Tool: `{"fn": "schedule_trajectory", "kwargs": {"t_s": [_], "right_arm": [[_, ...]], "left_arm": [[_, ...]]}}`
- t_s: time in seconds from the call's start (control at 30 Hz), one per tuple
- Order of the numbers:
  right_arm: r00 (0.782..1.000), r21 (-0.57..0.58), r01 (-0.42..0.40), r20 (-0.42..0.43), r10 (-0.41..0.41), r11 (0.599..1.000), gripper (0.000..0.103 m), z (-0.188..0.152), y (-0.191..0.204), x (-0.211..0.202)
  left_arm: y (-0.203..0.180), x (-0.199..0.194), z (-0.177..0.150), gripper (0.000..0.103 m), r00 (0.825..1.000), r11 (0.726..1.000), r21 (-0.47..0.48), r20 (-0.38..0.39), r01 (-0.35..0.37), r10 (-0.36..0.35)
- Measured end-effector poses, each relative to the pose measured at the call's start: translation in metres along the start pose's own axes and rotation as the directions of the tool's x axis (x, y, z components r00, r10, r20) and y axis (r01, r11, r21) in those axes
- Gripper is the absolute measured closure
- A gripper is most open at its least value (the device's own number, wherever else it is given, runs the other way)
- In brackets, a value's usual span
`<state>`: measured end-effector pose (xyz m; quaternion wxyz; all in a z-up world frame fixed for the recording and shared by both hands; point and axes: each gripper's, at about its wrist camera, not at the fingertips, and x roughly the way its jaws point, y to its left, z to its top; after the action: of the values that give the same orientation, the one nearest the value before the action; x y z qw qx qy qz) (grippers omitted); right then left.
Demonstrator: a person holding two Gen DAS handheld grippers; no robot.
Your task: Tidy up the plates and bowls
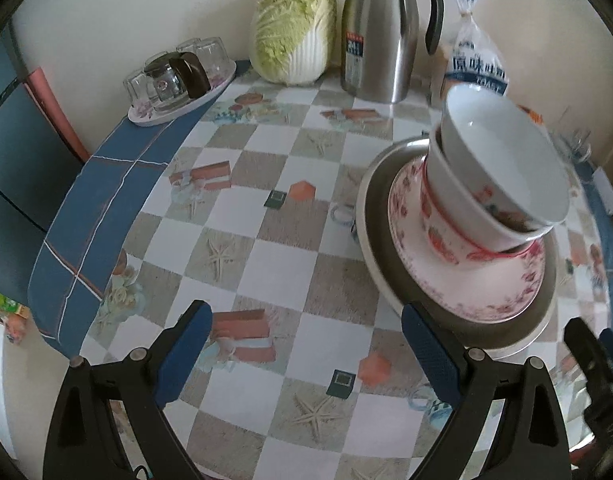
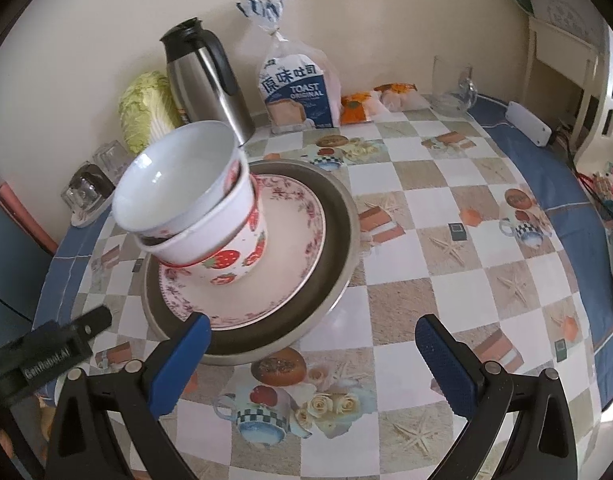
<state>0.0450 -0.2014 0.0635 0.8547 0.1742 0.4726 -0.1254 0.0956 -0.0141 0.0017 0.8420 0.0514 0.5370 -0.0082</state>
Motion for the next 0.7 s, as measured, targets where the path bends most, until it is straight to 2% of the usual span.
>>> {"fn": "schedule_trajectory", "kwargs": {"t_s": [0.3,0.7], "right_arm": [[0.999,0.031,0.003,-0.036,-0.001,1.0,0.0,0.0,-0.011,0.008],[0.999,0.051,0.007,-0.049,-0.005,0.999,0.0,0.001,-0.02,0.012]], "left_arm": [[0.002,0.016,-0.004,0.007,0.998,1.0,0.004,-0.064,-0.026,0.026],[-0.004,0.013,-0.004,0.007,0.998,1.0,0.014,-0.053,-0.016,0.017]]}}
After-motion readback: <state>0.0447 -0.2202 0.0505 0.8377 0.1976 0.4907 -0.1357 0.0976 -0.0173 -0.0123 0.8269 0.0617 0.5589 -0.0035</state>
